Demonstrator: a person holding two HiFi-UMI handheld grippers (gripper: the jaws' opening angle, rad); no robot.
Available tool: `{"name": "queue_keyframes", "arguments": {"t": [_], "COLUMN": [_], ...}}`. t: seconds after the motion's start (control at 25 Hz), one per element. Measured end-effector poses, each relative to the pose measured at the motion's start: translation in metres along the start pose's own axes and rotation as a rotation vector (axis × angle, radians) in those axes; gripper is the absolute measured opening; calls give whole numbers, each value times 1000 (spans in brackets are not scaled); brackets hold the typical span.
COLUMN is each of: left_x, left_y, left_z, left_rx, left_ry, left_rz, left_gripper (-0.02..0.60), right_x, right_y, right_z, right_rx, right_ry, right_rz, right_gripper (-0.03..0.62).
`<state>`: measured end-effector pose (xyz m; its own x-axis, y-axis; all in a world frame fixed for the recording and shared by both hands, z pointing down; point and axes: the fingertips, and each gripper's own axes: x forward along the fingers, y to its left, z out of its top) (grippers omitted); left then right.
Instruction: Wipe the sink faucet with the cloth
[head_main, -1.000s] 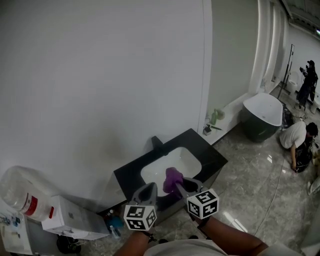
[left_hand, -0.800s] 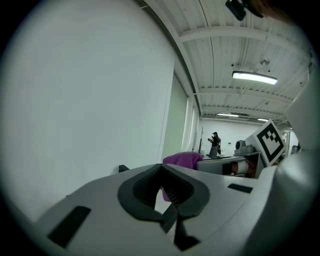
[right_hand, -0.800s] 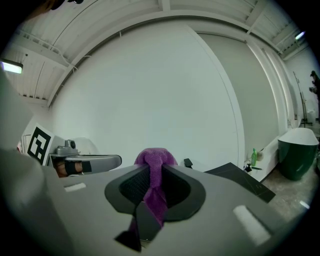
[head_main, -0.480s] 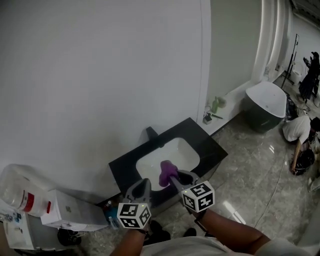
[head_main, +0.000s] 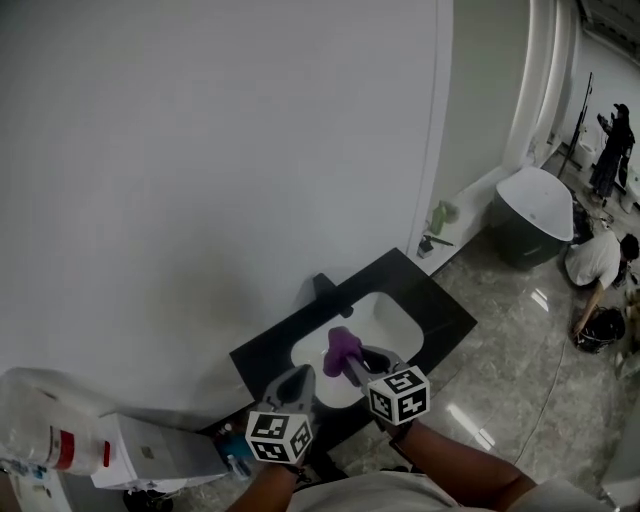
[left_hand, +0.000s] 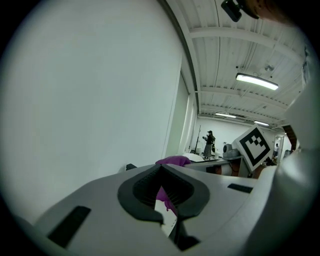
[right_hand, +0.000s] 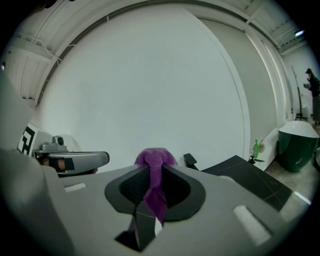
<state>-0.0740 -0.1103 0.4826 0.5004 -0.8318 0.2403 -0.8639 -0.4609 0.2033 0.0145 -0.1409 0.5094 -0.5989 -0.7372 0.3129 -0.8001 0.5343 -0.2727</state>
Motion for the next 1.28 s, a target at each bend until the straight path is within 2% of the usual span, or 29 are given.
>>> {"name": "queue_keyframes", "arguments": {"t": [0.2, 0.36, 0.48, 0.68, 0.84, 0.92, 1.04, 1.2, 1.28], "left_x": [22, 39, 50, 63, 70, 74, 81, 86, 87], "left_y": [32, 47, 56, 73, 84, 90, 96, 89, 86], "left_z": [4, 1, -2, -14, -24, -30, -37, -35, -30], "left_rx": [11, -9, -21, -43, -59, -70, -99, -105, -97], "left_ry": [27, 43, 48, 64, 87, 97, 105, 102, 100], "left_rz": [-72, -83, -65, -9, 24, 36, 44, 15, 2], "left_gripper": [5, 5, 5, 5, 5, 5, 5, 5, 5], "right_x": [47, 81, 121, 221, 278, 285, 266, 222, 222], "right_y": [-8, -27, -58, -113, -143, -152, -150, -140, -130], "right_z": [6, 8, 17, 27, 2, -14, -34, -75, -81], "right_rx": [-4, -17, -37, -107, -150, -150, -164, -133, -151], "right_ry": [2, 35, 59, 129, 203, 230, 253, 319, 322], "right_rz": [-73, -92, -103, -117, -137, -147, -142, -143, -125], "right_gripper": [64, 64, 64, 64, 64, 64, 64, 64, 64]}}
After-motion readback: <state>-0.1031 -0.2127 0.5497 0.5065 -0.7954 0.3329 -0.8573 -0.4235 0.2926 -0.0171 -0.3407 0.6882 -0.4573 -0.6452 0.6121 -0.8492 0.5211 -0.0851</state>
